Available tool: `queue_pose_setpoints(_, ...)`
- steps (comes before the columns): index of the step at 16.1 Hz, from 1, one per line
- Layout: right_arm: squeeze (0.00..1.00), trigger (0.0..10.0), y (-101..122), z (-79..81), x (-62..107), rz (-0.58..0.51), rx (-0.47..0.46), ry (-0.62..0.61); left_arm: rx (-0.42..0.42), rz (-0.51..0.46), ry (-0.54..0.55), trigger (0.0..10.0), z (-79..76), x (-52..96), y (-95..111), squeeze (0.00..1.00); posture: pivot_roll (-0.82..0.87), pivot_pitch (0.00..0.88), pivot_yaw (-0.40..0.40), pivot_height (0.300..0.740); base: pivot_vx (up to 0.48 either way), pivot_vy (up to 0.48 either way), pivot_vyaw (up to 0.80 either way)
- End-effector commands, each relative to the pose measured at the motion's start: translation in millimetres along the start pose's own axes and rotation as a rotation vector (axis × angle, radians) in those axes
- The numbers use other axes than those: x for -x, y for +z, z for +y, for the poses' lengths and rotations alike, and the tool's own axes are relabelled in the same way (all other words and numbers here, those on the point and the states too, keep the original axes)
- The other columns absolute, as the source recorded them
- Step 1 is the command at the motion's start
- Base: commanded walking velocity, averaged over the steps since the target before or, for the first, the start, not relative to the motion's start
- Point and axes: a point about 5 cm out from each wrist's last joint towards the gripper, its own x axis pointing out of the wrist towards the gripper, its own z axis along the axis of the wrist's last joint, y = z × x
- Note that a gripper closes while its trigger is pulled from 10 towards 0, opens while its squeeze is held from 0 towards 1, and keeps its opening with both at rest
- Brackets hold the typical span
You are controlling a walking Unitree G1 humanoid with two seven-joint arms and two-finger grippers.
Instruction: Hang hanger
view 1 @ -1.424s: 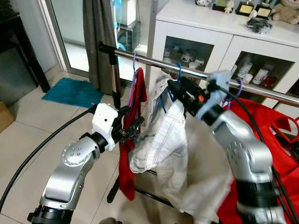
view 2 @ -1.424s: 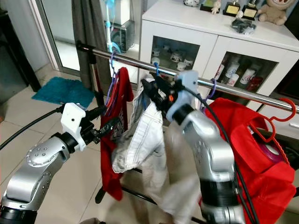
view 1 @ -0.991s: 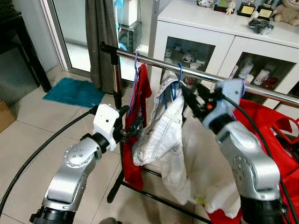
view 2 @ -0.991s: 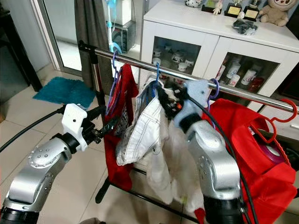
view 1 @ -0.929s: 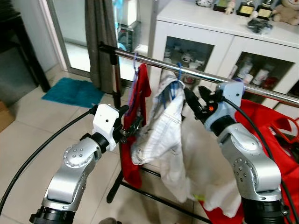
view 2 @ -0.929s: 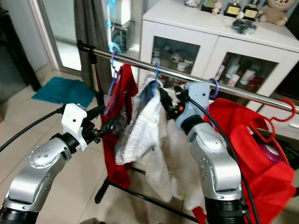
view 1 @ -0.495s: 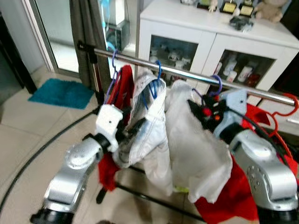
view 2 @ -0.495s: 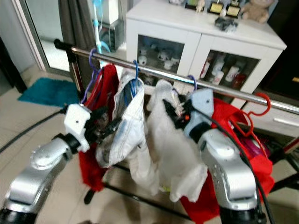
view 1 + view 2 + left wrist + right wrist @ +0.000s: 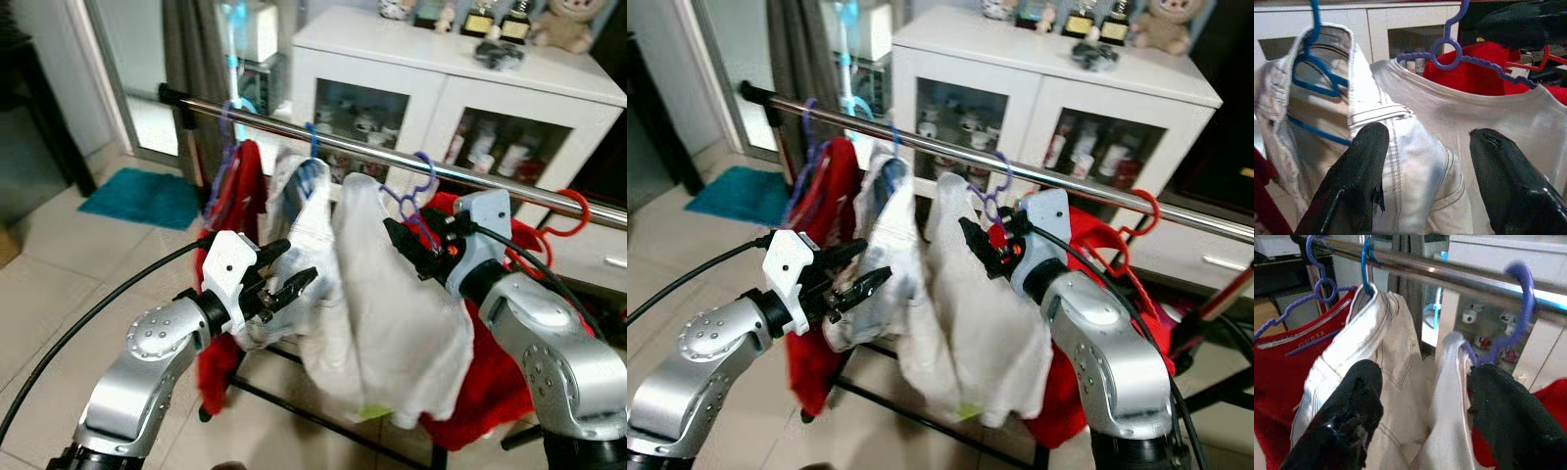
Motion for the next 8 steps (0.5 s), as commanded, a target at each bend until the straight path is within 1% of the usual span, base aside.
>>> queue_pose_setpoints(1, 1.0, 10.0, -0.8, -6.6, -7.1, 0.041, -0.001, -0.058, 0.005, 0.005, -0.057, 10.0, -6.4, -0.4, 2.7, 0.0, -0.06, 0.0, -0.073, 0.74, 0.0, 0.0, 0.0)
queue_pose_setpoints(2, 1.0, 10.0, -1.3, -9.4, -11.1, 0.055, 0.001, -0.087, 0.009, 0.009, -0.069, 10.0, -7.5, -0.1, 2.3, 0.0, -0.06, 0.0, -0.072, 0.74, 0.0, 0.0, 0.0)
queue_pose_setpoints(3, 1.0, 10.0, -2.6, -15.8, -17.1, 0.083, 0.01, -0.151, 0.011, 0.015, -0.08, 10.0, -8.6, 0.3, 1.7, 0.0, -0.05, 0.0, -0.074, 0.74, 0.0, 0.0, 0.0)
queue_pose_setpoints(4, 1.0, 10.0, -3.5, -26.2, -22.1, 0.121, 0.031, -0.244, 0.011, 0.017, -0.083, 10.0, -9.0, 0.7, 1.5, 0.0, -0.05, 0.0, -0.081, 0.74, 0.0, 0.0, 0.0)
queue_pose_setpoints(5, 1.0, 10.0, -3.7, -30.0, -23.3, 0.136, 0.035, -0.275, 0.011, 0.018, -0.084, 10.0, -9.1, 0.9, 1.6, 0.0, -0.05, 0.0, -0.082, 0.74, 0.0, 0.0, 0.0)
queue_pose_setpoints(6, 0.6, 10.0, -4.0, -32.4, -24.1, 0.151, 0.03, -0.29, 0.012, 0.019, -0.085, 10.0, -9.3, 1.3, 1.6, 0.0, -0.05, 0.0, -0.086, 0.74, 0.0, 0.0, 0.0)
queue_pose_setpoints(7, 0.0, 10.0, -5.1, -34.9, -25.2, 0.173, 0.007, -0.303, 0.017, 0.022, -0.088, 10.0, -10.3, 2.3, 1.1, 0.0, -0.04, 0.0, -0.09, 0.74, 0.0, 0.0, 0.0)
queue_pose_setpoints(8, 0.0, 10.0, -5.5, -35.7, -26.2, 0.176, -0.001, -0.307, 0.021, 0.023, -0.089, 10.0, -10.6, 2.7, 0.7, 0.0, -0.04, 0.0, -0.091, 0.74, 0.0, 0.0, 0.0)
